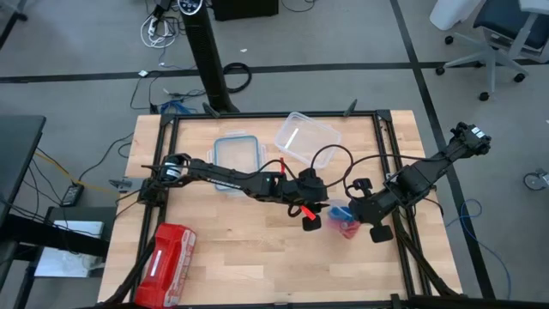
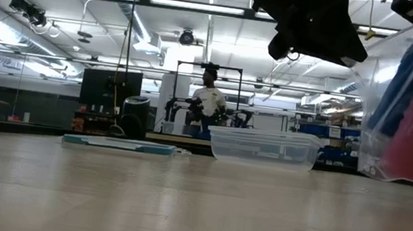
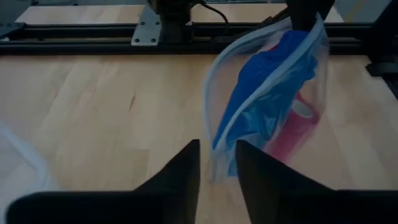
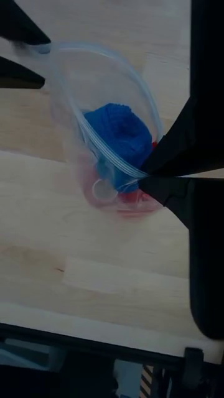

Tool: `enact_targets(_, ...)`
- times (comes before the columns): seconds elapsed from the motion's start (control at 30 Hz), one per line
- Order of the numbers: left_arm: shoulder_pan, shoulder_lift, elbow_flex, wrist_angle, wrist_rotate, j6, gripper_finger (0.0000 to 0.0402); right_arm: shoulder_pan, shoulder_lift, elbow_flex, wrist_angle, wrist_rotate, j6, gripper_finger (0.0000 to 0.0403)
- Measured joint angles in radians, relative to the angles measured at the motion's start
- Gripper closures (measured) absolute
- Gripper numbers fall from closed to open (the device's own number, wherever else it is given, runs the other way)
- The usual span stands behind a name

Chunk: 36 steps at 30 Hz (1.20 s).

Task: Roll bandage
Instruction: Put the blue bandage into the transparent zip bag

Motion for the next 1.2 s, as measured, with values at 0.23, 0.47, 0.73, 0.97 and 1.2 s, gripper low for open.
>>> enact_targets(0.23,0.002,0.0,0.0,-0.001,0.051,0.0,0.0355,0.0,0.0,0.0,0.013,0.001,-0.011,0.0402)
enact_targets(0.47,0.002,0.0,0.0,-0.001,0.041,0.009,0.0396,0.0,0.0,0.0,0.012,0.008,0.019,0.0396)
enact_targets(0.73,0.001,0.001,0.0,-0.033,0.04,0.024,0.04,0.0,-0.001,0.082,-0.128,0.021,0.158,0.0344)
enact_targets(0.97,-0.01,0.001,0.0,-0.073,0.04,0.021,0.0401,0.003,-0.001,0.013,-0.178,-0.04,0.322,0.0317)
enact_targets(1.2,-0.011,0.002,0.019,-0.094,0.04,0.017,0.0401,0.11,-0.026,-0.138,-0.041,0.009,0.48,0.0309)
